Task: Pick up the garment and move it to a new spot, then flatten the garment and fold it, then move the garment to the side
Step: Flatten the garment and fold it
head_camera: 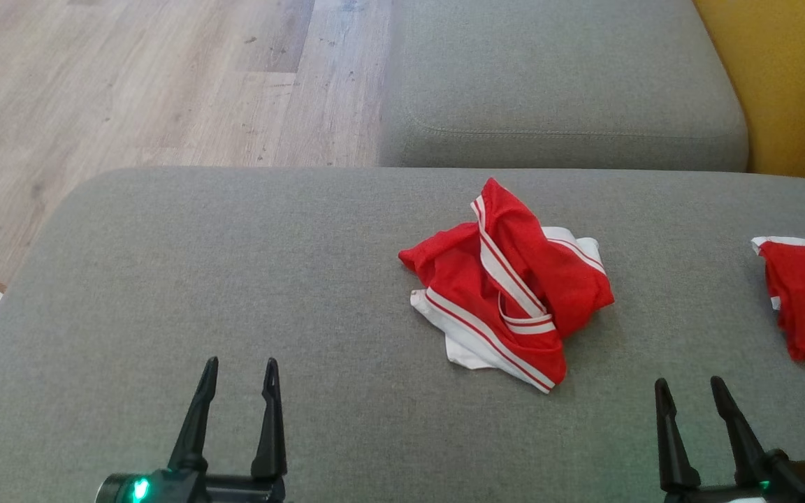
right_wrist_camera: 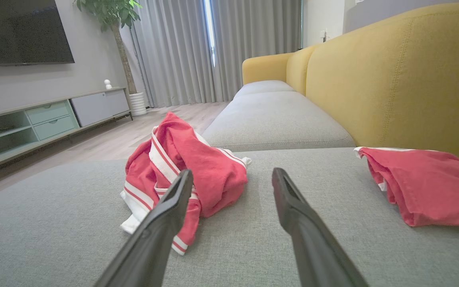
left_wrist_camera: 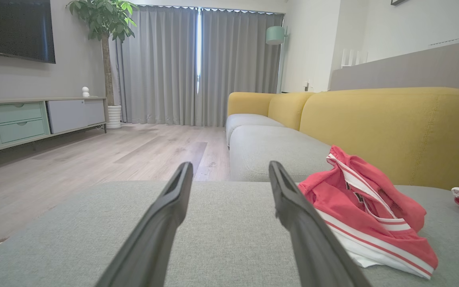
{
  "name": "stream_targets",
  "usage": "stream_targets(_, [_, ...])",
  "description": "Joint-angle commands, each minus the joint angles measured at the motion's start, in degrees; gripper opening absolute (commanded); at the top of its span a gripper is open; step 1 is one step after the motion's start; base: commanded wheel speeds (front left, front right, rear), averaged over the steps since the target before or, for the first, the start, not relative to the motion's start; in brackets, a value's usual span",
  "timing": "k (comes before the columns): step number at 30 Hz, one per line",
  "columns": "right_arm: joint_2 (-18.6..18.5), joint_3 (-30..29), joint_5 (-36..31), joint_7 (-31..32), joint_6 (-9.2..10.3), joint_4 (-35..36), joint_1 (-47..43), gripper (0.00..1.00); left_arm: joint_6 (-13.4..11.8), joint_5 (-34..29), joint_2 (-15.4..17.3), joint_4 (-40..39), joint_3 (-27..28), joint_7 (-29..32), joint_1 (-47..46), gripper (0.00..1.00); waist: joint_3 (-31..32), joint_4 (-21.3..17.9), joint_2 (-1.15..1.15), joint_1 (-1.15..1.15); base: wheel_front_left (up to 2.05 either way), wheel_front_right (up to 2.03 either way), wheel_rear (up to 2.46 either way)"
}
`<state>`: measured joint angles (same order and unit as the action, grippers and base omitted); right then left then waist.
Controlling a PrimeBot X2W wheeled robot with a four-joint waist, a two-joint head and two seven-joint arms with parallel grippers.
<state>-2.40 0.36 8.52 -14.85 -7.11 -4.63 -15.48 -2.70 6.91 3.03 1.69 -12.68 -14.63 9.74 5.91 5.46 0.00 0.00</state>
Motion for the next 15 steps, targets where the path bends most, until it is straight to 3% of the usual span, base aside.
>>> stream_targets(1, [-0.48, 1.05, 0.23, -0.15, -0.37, 1.53, 2.32, 1.00, -0.49, -0.50, -0.14, -1.67, 1.55, -0.37, -2.47, 1.00, 0.02, -0.08, 0.00, 0.00, 0.00, 0.00, 0.00])
stream_targets(15, [-0.48, 1.66, -0.21, -0.15, -0.37, 1.77, 2.32, 1.00, -0.19, 0.58, -0.15, 0.83, -0.14, -0.37, -1.89, 1.00, 0.01, -2.10, 0.00, 0.00, 0.00, 0.00, 0.00])
